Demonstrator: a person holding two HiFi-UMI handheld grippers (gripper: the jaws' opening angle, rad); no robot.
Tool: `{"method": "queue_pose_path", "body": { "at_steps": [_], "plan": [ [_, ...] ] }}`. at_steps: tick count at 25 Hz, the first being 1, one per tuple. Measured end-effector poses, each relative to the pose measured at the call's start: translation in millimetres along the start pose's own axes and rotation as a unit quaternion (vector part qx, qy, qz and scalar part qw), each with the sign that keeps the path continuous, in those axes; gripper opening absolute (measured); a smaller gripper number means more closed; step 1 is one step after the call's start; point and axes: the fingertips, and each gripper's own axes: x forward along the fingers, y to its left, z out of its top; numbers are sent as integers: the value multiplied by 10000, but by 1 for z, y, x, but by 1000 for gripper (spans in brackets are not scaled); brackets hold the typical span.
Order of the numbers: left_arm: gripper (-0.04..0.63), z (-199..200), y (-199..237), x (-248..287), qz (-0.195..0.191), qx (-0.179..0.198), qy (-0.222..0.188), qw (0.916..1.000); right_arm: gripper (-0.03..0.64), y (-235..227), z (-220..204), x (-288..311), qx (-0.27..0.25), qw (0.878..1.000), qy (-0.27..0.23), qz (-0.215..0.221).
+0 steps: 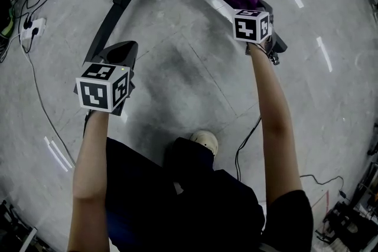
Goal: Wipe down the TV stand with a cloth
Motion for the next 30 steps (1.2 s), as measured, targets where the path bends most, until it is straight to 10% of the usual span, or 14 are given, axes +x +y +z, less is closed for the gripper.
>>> {"method": "queue_pose_path", "body": {
  "at_steps": [30],
  "plan": [
    [6, -1, -102, 84, -1039, 419, 149, 9936, 100, -95, -122, -72, 268, 9966, 557, -547]
  ]
}}
